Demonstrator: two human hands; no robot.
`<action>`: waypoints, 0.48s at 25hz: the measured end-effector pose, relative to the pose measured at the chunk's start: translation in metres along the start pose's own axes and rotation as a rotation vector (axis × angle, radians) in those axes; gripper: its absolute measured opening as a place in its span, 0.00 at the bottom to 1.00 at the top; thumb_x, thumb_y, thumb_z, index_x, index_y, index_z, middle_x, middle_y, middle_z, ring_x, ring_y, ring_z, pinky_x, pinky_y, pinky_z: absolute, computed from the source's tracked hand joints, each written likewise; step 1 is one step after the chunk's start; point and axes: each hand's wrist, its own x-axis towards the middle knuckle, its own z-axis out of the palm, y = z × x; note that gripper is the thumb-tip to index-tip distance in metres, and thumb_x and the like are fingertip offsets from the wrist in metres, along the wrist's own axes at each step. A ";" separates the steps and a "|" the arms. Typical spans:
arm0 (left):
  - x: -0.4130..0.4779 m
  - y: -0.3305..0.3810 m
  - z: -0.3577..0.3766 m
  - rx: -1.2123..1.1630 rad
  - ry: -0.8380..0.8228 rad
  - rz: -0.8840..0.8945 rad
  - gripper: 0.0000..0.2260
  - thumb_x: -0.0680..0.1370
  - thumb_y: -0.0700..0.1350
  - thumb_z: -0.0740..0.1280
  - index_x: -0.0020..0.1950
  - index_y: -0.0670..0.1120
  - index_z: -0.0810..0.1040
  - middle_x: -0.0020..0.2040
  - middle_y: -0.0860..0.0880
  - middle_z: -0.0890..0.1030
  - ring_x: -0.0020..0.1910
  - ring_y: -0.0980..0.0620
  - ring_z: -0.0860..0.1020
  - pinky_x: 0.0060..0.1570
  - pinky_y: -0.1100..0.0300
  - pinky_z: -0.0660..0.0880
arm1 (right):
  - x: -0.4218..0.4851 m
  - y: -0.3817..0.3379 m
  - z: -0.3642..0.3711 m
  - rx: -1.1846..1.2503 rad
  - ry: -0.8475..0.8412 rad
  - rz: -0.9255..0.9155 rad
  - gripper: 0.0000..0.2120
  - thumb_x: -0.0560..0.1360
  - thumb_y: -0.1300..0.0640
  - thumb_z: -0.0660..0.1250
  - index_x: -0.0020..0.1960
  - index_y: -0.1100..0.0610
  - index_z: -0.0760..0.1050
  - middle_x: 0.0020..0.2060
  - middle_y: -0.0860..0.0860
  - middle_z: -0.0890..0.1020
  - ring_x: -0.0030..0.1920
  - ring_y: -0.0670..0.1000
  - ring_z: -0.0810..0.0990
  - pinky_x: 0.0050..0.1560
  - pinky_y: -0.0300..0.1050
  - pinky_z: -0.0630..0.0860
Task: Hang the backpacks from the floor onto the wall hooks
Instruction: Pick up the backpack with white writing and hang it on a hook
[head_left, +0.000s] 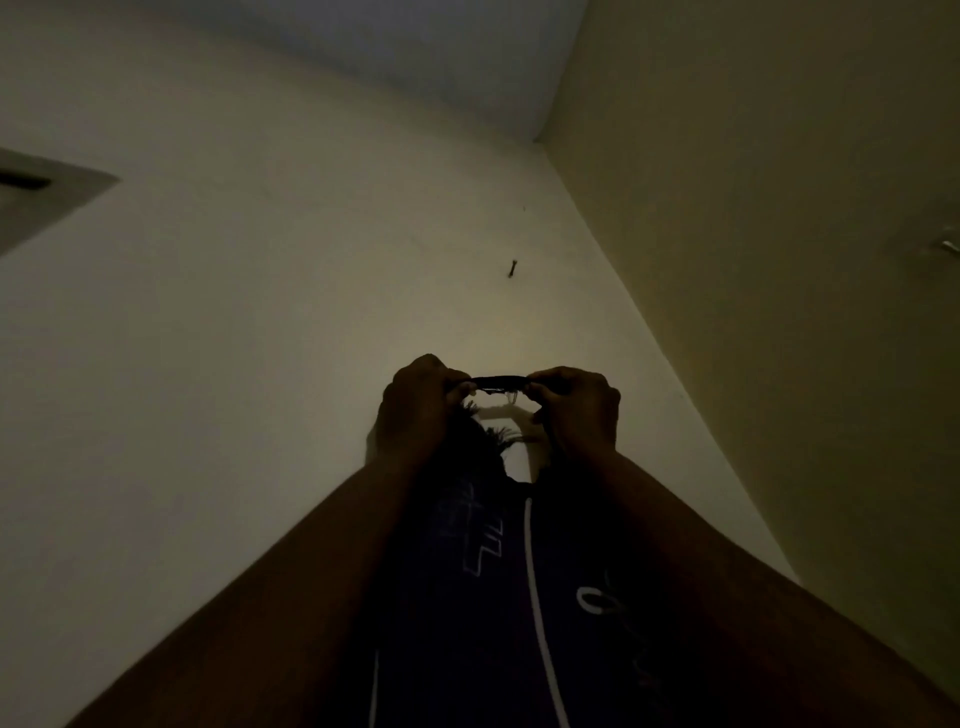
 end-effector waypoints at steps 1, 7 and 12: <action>0.005 0.001 0.002 -0.019 0.013 -0.010 0.13 0.77 0.47 0.64 0.58 0.43 0.81 0.54 0.41 0.80 0.54 0.44 0.77 0.46 0.59 0.67 | 0.004 0.002 0.001 0.006 0.004 0.012 0.06 0.71 0.59 0.71 0.48 0.58 0.83 0.43 0.56 0.86 0.21 0.39 0.77 0.28 0.26 0.74; 0.014 -0.001 0.008 -0.097 0.065 -0.098 0.09 0.73 0.43 0.70 0.51 0.44 0.84 0.53 0.43 0.84 0.54 0.46 0.80 0.53 0.60 0.73 | 0.012 0.009 0.000 -0.100 -0.046 0.054 0.08 0.69 0.57 0.74 0.46 0.59 0.82 0.43 0.56 0.85 0.35 0.44 0.77 0.27 0.20 0.69; 0.001 0.003 0.011 -0.029 -0.021 -0.098 0.09 0.72 0.42 0.70 0.50 0.42 0.84 0.53 0.43 0.82 0.53 0.45 0.79 0.48 0.59 0.72 | -0.004 0.010 -0.013 -0.186 -0.131 0.050 0.11 0.68 0.57 0.75 0.48 0.61 0.83 0.46 0.57 0.85 0.41 0.45 0.77 0.29 0.24 0.68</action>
